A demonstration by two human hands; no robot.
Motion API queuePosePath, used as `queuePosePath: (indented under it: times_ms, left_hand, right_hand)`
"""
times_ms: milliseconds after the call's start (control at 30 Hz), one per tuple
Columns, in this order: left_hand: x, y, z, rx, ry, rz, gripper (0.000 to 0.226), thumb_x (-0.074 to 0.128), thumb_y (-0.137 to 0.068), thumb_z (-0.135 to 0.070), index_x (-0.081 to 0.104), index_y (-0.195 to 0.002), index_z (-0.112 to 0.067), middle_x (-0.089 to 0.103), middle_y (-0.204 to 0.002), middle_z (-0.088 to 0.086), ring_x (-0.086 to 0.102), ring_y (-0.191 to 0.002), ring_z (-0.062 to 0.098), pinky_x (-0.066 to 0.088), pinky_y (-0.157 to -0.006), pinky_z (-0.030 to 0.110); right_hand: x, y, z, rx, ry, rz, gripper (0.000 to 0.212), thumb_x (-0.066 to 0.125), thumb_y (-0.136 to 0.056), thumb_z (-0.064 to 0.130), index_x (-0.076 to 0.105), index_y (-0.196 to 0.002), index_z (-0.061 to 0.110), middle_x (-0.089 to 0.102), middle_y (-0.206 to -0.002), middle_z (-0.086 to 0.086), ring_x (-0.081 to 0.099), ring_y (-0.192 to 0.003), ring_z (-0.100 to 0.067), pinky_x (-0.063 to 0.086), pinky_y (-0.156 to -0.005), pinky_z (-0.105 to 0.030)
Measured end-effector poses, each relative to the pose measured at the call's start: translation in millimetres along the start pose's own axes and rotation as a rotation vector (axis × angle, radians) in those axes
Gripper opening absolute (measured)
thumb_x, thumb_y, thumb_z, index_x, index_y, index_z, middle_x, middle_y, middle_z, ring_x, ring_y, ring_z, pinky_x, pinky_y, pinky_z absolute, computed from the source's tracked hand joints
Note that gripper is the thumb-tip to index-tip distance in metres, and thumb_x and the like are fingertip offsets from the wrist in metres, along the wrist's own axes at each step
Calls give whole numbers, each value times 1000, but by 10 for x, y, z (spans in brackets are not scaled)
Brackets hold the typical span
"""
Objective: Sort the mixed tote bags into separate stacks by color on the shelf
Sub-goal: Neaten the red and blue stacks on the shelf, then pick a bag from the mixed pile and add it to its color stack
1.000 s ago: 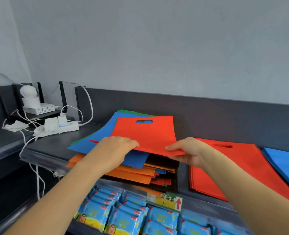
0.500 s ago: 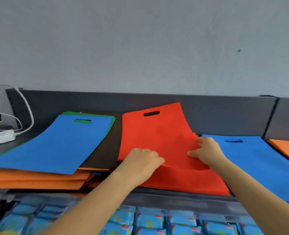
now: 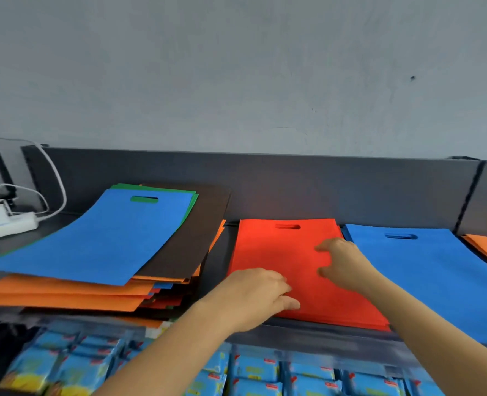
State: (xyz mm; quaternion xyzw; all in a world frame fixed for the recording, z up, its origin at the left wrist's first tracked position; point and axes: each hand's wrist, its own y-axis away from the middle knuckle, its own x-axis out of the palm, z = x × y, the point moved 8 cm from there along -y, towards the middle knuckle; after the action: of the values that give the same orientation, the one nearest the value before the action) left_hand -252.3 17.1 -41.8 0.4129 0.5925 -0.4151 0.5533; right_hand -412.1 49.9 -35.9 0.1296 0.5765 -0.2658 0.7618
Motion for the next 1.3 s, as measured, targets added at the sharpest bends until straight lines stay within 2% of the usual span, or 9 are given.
queuePosePath:
  times_ms: [300, 533, 700, 767, 867, 933, 1033, 1167, 1300]
  left_hand:
    - [-829, 1249, 1461, -369, -13, -507, 44, 28, -93, -51, 65, -109, -33, 64, -113, -17, 57, -107, 8, 49, -84, 36]
    - [-421, 2029, 2725, -679, 41, -233, 67, 28, -90, -63, 42, -141, -23, 30, -152, -4, 17, -143, 10, 17, -114, 29]
    - [-283, 2217, 2841, -686, 170, -143, 124, 1, -45, -99, 35, -143, -32, 27, -152, -14, 26, -139, 8, 22, -111, 27]
    - [-326, 2185, 2835, -675, 147, -95, 109, 16, -54, -94, 34, -143, -34, 28, -151, -13, 27, -139, 10, 23, -111, 28]
    - [-387, 2165, 2906, -671, 121, -41, 104, 22, -57, -91, 41, -139, -31, 43, -143, -9, 39, -131, 14, 31, -104, 28]
    - [-434, 2171, 2960, -654, 102, -53, 95, 21, -64, -90, 54, -127, -28, 59, -124, -8, 53, -111, 13, 40, -89, 26]
    - [-480, 2139, 3023, -636, 99, -104, 45, 38, -94, -53, 63, -102, -16, 64, -95, 0, 55, -87, 14, 39, -75, 29]
    - [-516, 2094, 3054, -608, 63, -150, 42, 38, -99, -39, 43, -69, -11, 45, -66, 1, 40, -62, 12, 28, -58, 25]
    - [-570, 2032, 3059, -615, -34, -217, 42, 33, -101, -37, 31, -64, -17, 37, -61, -3, 33, -56, 11, 23, -52, 23]
  right_hand:
    - [26, 172, 1829, -521, -273, -143, 36, 62, -89, 24, 59, -124, 14, 57, -131, -1, 50, -123, -18, 33, -101, -24]
    - [571, 339, 3040, -770, -121, 170, 68, 67, -81, 46, 43, -139, 18, 44, -145, 1, 38, -134, -16, 33, -110, -34]
    - [726, 334, 3307, -837, 71, 160, 42, 54, -90, 46, 61, -120, 18, 64, -118, -2, 57, -108, -22, 45, -89, -34]
    - [673, 262, 3324, -811, 31, 156, 37, 48, -93, 45, 65, -90, 13, 66, -88, -3, 58, -83, -22, 43, -72, -34]
    - [622, 99, 3280, -659, -122, 198, 49, 42, -97, 41, 38, -59, 10, 42, -61, -6, 39, -60, -22, 31, -56, -30]
    - [640, -29, 3223, -560, -228, 209, 49, 41, -98, 39, 47, -63, 4, 55, -67, -10, 50, -65, -27, 43, -64, -32]
    - [706, -133, 3157, -478, -302, 234, 46, 43, -97, 37, 64, -76, 2, 69, -83, -8, 64, -83, -27, 52, -84, -40]
    - [742, -163, 3108, -432, -339, 216, 51, 43, -94, 46, 64, -73, 4, 70, -82, -8, 65, -84, -28, 52, -85, -44]
    - [831, -131, 2998, -336, -642, 349, 65, 42, -85, 63, 68, -94, 4, 70, -99, -9, 67, -95, -20, 53, -91, -38]
